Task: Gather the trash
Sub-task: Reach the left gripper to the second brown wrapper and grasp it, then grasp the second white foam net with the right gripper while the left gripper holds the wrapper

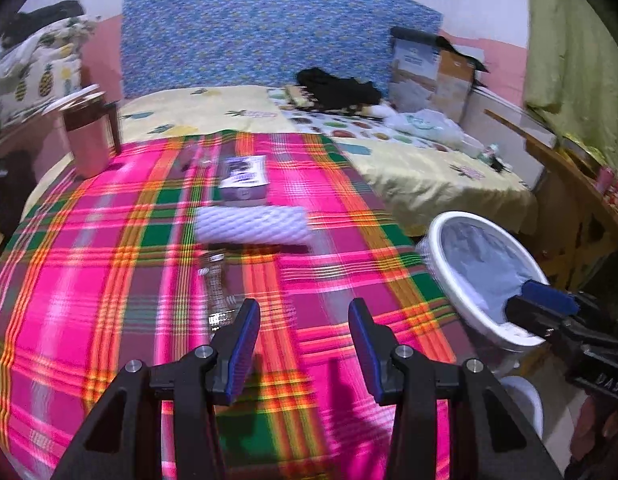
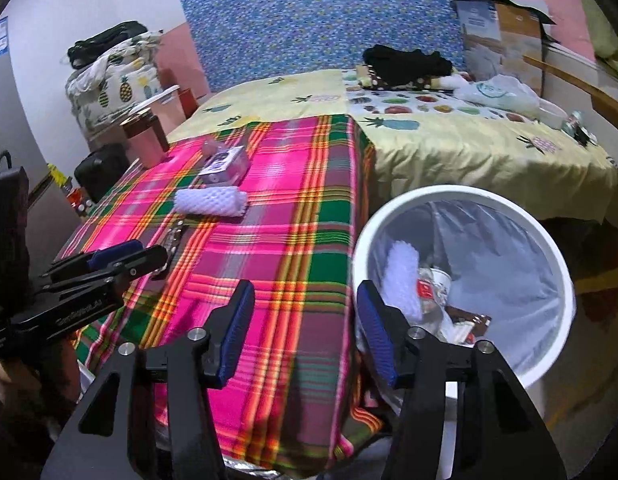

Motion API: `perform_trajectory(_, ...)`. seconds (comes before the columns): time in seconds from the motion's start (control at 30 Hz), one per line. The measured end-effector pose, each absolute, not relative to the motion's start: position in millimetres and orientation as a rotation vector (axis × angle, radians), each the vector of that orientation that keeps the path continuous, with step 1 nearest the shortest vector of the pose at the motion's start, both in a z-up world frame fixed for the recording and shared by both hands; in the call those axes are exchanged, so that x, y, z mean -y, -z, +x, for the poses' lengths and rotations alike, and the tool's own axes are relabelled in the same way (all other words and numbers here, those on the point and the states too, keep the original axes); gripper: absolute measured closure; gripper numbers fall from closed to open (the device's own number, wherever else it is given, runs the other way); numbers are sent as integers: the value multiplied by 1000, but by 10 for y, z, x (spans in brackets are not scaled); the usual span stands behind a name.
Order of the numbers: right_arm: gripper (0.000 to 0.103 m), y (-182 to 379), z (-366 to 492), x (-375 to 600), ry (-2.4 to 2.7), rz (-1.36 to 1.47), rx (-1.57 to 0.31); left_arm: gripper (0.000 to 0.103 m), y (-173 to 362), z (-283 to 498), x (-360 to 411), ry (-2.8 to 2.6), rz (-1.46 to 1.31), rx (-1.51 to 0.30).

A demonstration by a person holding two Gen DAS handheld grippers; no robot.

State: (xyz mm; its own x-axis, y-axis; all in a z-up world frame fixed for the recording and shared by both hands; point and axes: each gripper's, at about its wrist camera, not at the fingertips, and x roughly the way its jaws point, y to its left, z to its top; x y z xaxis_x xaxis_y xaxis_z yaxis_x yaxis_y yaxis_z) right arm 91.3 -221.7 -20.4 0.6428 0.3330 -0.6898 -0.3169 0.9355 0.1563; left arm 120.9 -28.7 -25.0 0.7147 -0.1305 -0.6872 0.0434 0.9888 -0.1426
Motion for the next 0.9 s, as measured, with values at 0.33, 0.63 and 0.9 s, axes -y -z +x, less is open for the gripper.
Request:
perform_trajectory(0.33, 55, 189, 950, 2073, -424, 17, -780, 57, 318, 1242, -83, 6, -152, -778)
perform_trajectory(0.63, 55, 149, 1030, 1964, -448, 1, -767, 57, 513, 1442, -51, -2, -145, -836)
perform_trajectory(0.9, 55, 171, 1118, 1898, -463, -6, -776, 78, 742, 1624, -56, -49, -101, -890)
